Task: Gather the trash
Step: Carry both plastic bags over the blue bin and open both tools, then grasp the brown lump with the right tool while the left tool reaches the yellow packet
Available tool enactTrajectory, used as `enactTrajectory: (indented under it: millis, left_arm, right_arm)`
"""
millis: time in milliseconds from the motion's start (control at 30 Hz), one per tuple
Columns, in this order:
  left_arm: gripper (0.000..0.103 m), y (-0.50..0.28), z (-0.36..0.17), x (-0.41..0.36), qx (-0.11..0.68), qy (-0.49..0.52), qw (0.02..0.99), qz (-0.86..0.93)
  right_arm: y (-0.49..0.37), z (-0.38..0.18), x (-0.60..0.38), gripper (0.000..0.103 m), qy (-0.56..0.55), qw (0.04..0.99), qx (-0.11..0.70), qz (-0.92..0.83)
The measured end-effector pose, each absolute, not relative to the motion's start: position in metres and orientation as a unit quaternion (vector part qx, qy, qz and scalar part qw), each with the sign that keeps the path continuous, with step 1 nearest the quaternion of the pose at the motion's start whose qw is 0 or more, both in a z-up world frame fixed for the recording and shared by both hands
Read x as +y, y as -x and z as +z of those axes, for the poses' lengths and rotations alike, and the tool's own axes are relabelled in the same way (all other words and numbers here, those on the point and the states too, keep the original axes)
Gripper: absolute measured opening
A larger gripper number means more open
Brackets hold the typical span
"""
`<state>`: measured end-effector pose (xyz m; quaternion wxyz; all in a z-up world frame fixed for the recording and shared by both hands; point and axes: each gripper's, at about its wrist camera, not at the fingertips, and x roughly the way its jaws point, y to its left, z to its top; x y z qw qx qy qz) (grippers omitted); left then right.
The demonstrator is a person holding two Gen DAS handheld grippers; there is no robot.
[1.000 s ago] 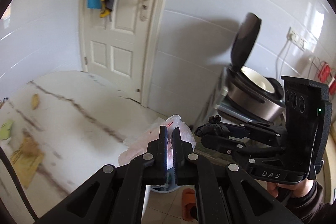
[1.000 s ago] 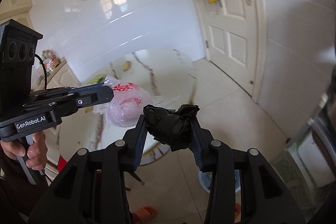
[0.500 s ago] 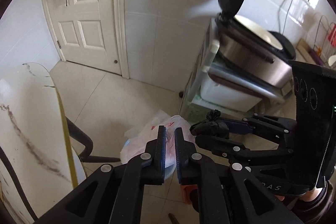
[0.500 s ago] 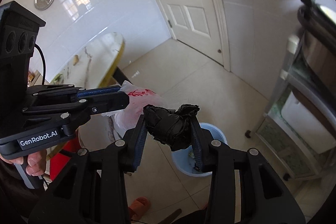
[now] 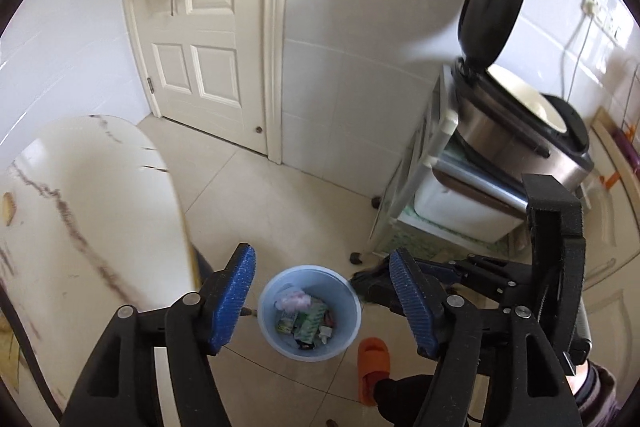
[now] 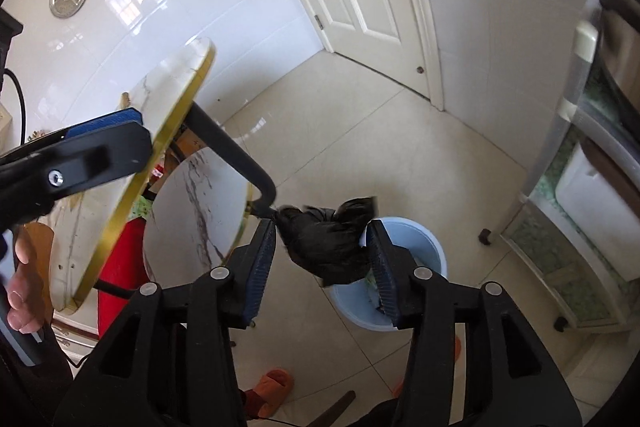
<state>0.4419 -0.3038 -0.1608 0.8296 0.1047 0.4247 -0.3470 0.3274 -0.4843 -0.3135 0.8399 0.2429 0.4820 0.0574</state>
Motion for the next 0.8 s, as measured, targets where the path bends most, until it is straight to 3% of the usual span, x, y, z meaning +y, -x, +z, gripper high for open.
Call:
enactTrajectory:
  millis: [233, 633, 800]
  left_arm:
    - [0.069, -0.406, -0.138, -0.237, 0.404, -0.072, 0.851, -0.328]
    - [0.093, -0.334, -0.107, -0.087, 0.359, -0.046, 0.896, -0.259]
    - [0.093, -0.334, -0.117, -0.017, 0.369, -0.03, 0.907, -0.2]
  right_arm:
    - [-0.323, -0.281, -0.466, 0.049, -0.22, 0.857, 0.463, 0.055]
    - [-0.317, -0.177, -0.389, 0.065, -0.152, 0.903, 0.394, 0.083]
    - [-0.336, -0.163, -0.337, 0.069, -0.119, 0.903, 0.396, 0.112]
